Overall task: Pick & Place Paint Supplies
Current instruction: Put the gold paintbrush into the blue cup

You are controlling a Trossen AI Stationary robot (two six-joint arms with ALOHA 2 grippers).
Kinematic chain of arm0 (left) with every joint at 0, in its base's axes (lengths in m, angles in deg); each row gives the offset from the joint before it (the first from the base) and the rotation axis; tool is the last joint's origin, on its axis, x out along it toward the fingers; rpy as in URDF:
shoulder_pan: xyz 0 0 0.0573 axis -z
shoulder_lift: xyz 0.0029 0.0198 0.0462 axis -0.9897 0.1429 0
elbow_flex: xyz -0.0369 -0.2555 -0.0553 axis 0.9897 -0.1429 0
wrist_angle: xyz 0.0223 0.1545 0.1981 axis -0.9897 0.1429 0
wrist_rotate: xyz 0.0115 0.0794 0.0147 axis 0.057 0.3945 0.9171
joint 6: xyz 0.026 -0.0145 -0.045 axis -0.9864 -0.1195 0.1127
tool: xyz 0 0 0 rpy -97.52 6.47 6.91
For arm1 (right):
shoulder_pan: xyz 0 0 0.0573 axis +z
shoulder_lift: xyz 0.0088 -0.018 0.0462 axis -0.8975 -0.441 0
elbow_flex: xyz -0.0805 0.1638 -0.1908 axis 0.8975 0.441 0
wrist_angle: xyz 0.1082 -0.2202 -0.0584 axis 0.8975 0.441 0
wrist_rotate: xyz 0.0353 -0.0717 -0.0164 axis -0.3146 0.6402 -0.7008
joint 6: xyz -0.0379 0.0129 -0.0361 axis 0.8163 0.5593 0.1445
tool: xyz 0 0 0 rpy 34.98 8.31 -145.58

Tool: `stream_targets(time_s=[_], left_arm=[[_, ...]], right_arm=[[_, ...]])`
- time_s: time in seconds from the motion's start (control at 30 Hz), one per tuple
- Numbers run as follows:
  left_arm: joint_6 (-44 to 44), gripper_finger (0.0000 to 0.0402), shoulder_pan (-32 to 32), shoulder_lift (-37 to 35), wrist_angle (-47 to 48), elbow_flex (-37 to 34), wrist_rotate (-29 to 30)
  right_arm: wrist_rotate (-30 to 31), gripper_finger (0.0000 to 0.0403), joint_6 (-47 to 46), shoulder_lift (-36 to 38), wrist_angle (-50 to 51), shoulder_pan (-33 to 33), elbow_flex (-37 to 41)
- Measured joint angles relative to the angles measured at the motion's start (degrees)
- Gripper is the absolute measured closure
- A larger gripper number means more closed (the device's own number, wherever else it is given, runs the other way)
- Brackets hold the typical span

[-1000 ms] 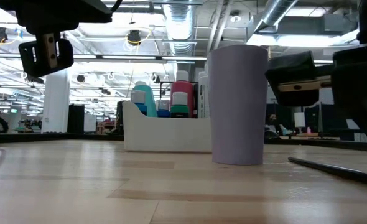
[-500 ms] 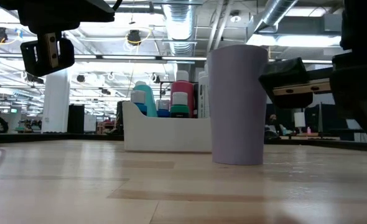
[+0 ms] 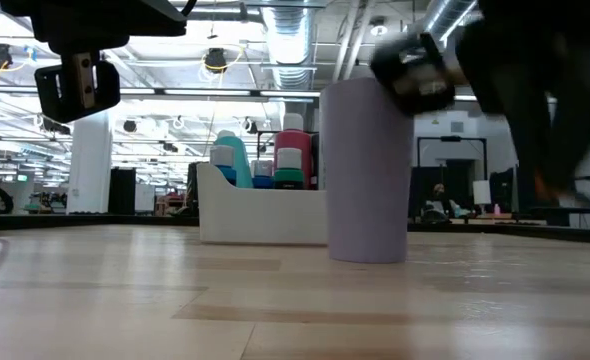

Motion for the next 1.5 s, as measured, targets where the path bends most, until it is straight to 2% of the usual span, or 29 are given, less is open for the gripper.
stream_targets(time_s=[0.23,0.47,0.53,0.7,0.83,0.93,1.03,1.2,1.3,1.5], left_arm=[[1.44,0.0399,0.00,0.00,-0.09,0.00,1.97],[1.68,0.0399,0.00,0.00,-0.13,0.00,1.97],[1.70,0.0399,0.00,0.00,-0.17,0.00,2.02],[1.92,0.0399,0.00,0.00,-0.26,0.00,2.14],[2.67,0.0399,0.00,0.00,-0.51,0.00,2.75],[2.99,0.0399,0.00,0.00,-0.56,0.00,3.03],[3.39,0.0399,0.00,0.00,-0.70,0.00,3.02],[4.36,0.0399,0.00,0.00,-2.49,0.02,2.97],[4.49,0.0399,0.00,0.00,-2.93,0.02,2.83],[5.98,0.0399,0.00,0.00,-3.14,0.02,2.60]], right_arm=[[-0.29,0.0403,-2.43,5.65,-0.36,-2.74,-5.36],[0.06,0.0403,-2.59,11.64,-0.95,-3.28,-6.82],[0.33,0.0403,-4.19,13.76,-4.58,-4.31,-6.79],[0.79,0.0403,-6.80,19.22,-22.60,-7.08,-6.98],[-1.04,0.0403,-5.60,20.47,-29.17,-9.02,-6.55],[-4.30,0.0403,-5.92,20.45,-39.94,-11.10,-2.33],[-4.86,0.0403,-7.41,20.45,-57.20,-12.71,5.12],[0.70,0.0403,-10.35,20.42,-81.63,-14.60,18.44],[3.11,0.0403,-10.56,20.44,-87.00,-15.90,24.35],[3.05,0.0403,-11.53,19.99,-90.35,-16.34,31.62]])
